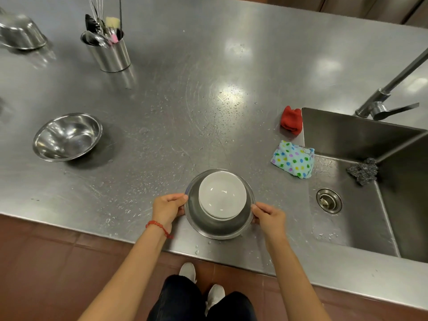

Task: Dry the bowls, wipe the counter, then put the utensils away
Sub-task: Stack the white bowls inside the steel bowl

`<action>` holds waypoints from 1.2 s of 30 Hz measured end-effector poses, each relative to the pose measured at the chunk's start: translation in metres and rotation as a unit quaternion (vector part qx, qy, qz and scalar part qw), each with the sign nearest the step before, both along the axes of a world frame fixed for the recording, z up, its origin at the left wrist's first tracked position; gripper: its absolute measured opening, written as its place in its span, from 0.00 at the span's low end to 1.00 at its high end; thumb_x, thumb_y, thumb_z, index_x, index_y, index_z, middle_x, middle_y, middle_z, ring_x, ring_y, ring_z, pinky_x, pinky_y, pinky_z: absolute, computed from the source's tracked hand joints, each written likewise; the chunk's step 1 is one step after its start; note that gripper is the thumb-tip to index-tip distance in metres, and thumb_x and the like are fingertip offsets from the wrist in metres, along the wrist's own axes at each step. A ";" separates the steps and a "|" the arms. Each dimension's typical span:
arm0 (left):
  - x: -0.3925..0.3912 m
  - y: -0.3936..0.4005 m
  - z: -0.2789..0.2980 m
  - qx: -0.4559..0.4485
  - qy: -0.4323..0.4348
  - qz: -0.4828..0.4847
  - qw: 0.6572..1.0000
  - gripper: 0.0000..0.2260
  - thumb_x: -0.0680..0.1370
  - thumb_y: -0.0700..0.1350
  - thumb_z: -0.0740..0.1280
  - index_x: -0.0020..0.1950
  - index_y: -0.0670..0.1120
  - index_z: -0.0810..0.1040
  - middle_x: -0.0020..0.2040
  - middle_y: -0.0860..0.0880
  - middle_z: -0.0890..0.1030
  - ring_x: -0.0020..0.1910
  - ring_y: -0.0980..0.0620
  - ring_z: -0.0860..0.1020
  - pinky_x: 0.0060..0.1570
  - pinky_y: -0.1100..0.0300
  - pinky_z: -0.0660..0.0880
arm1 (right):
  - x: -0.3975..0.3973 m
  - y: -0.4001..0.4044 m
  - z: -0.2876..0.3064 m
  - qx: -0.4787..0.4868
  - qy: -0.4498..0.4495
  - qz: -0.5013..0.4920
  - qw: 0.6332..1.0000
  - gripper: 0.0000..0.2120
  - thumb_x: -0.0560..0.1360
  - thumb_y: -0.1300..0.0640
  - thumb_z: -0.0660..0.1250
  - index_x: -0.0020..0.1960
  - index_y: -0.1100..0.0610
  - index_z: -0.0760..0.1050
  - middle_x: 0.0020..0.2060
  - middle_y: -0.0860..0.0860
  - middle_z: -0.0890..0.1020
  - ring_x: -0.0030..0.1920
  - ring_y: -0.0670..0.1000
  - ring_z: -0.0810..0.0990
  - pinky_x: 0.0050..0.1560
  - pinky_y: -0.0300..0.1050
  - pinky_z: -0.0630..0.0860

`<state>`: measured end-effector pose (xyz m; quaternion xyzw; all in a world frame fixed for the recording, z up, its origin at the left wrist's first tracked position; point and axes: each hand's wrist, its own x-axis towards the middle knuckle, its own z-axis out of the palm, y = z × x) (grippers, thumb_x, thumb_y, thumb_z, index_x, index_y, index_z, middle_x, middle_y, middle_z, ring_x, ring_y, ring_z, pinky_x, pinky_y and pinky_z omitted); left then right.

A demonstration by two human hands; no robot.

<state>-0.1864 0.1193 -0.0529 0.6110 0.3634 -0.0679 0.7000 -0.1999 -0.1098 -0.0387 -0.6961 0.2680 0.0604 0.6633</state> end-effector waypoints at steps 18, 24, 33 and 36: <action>0.044 0.165 0.041 -0.004 -0.091 0.083 0.992 0.03 0.71 0.35 0.69 0.39 0.41 0.81 0.25 0.54 0.81 0.30 0.55 0.77 0.32 0.64 0.77 | 0.082 0.158 0.030 0.021 -0.065 0.074 0.995 0.07 0.73 0.68 0.65 0.39 0.61 0.81 0.22 0.44 0.77 0.25 0.42 0.72 0.31 0.34 0.77; 0.069 0.275 0.056 0.027 -0.103 0.080 0.991 0.03 0.71 0.35 0.70 0.39 0.41 0.82 0.23 0.53 0.80 0.25 0.58 0.76 0.28 0.65 0.76 | 0.109 0.269 0.037 0.029 -0.071 0.079 0.994 0.09 0.73 0.68 0.65 0.37 0.60 0.80 0.22 0.44 0.75 0.24 0.41 0.70 0.31 0.33 0.76; 0.095 0.388 0.063 0.054 -0.098 0.098 0.989 0.04 0.72 0.34 0.68 0.45 0.39 0.80 0.35 0.45 0.80 0.33 0.52 0.77 0.32 0.67 0.79 | 0.149 0.388 0.042 0.025 -0.073 0.100 0.992 0.07 0.73 0.68 0.65 0.40 0.63 0.81 0.31 0.53 0.77 0.32 0.49 0.73 0.36 0.39 0.78; 0.104 0.408 0.057 0.071 -0.084 0.102 0.989 0.04 0.72 0.35 0.69 0.46 0.38 0.80 0.36 0.46 0.80 0.34 0.51 0.77 0.33 0.64 0.80 | 0.162 0.409 0.036 -0.007 -0.070 0.104 0.992 0.06 0.72 0.68 0.65 0.40 0.67 0.81 0.30 0.52 0.76 0.30 0.47 0.71 0.37 0.42 0.76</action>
